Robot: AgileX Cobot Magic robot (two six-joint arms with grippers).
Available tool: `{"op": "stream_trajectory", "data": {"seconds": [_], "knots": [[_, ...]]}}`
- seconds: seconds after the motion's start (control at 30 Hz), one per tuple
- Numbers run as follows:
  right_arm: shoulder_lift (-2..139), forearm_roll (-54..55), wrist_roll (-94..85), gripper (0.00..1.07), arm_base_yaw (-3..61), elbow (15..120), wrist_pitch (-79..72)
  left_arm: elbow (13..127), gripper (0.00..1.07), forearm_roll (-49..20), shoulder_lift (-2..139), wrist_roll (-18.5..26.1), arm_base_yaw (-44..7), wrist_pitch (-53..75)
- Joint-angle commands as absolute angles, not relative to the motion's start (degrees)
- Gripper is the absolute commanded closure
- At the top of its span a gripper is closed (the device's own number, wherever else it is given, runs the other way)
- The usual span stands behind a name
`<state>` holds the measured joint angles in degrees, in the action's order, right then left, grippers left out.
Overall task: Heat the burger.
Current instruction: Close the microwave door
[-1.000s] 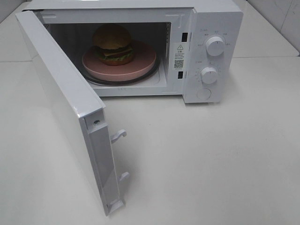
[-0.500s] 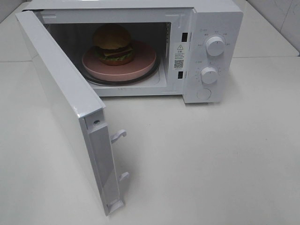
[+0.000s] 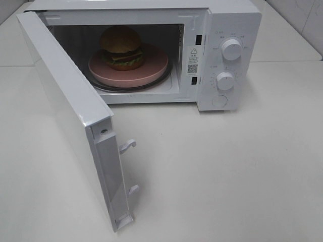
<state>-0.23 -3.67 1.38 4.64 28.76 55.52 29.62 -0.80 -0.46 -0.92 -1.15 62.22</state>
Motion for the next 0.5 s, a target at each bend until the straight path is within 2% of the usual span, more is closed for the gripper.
{"op": "stream_trajectory", "data": {"seconds": [0.03,0.5], "knots": [[-1.7,-3.5,0.9,0.31,4.5,28.4,55.1,29.6,0.06,-0.8,-1.0,-1.1,-1.5,61.4],[-1.7,-3.5,0.9,0.31,4.5,28.4,55.1,30.3,0.06,-1.1,-0.5,-1.0,-1.5,60.6]]}}
